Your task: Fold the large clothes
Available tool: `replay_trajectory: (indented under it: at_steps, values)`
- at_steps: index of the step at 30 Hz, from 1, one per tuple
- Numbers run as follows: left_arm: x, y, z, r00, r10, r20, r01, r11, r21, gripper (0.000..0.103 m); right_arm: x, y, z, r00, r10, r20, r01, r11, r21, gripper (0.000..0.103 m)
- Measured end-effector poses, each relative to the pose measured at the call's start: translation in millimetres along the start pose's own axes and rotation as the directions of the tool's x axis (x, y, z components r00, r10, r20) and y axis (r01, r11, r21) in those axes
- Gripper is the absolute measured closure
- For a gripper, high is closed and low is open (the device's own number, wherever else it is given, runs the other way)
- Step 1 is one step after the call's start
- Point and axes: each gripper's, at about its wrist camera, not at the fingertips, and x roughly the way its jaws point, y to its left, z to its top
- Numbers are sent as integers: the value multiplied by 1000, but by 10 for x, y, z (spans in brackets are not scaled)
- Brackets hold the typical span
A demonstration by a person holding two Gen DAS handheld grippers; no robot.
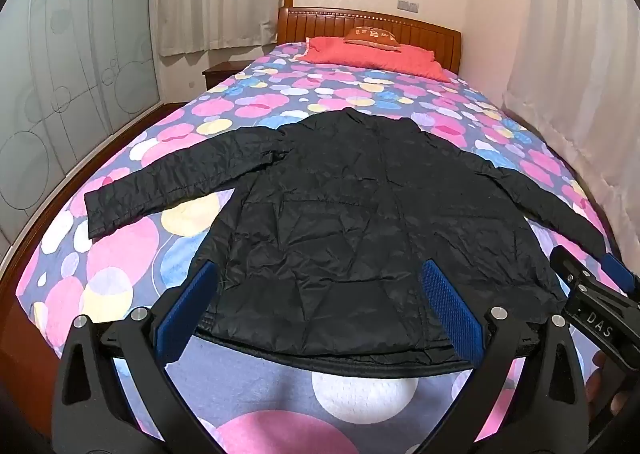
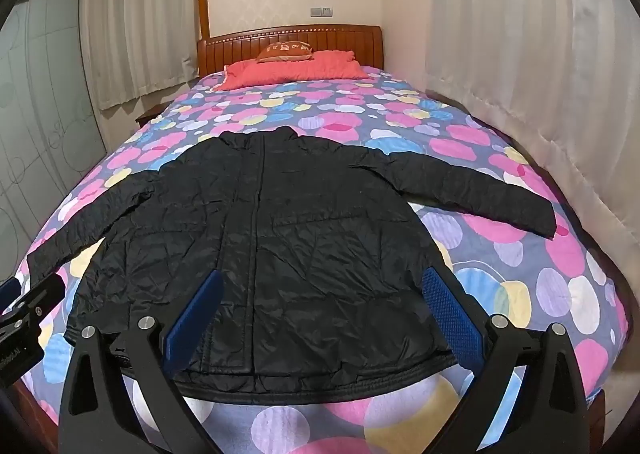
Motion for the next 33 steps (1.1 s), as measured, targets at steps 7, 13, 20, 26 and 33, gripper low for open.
replay_trajectory:
  at_steps: [7, 13, 20, 26, 33]
  values:
    - [-31, -26, -6, 1000, -2, -2, 2, 1000, -3, 2, -4, 12, -13, 1000, 3, -4, -3, 1000, -1, 4]
    - [12, 7, 0, 1000, -9, -18, 9, 1000, -11, 2, 1, 14, -4, 1000, 5, -9, -5, 1000, 4, 4]
    - [-11, 0, -11, 1000, -10, -20, 10, 1000, -11, 2, -3, 34, -22, 1000, 5, -9, -5, 1000, 1, 4]
    - [14, 9, 4, 1000, -9, -22, 9, 1000, -12, 2, 8, 41, -39, 1000, 4, -11, -4, 1000, 1, 4]
    - [12, 16, 4, 1000, -10, -20, 9, 1000, -10, 2, 8, 49, -46, 1000, 3, -11, -3, 1000, 0, 4]
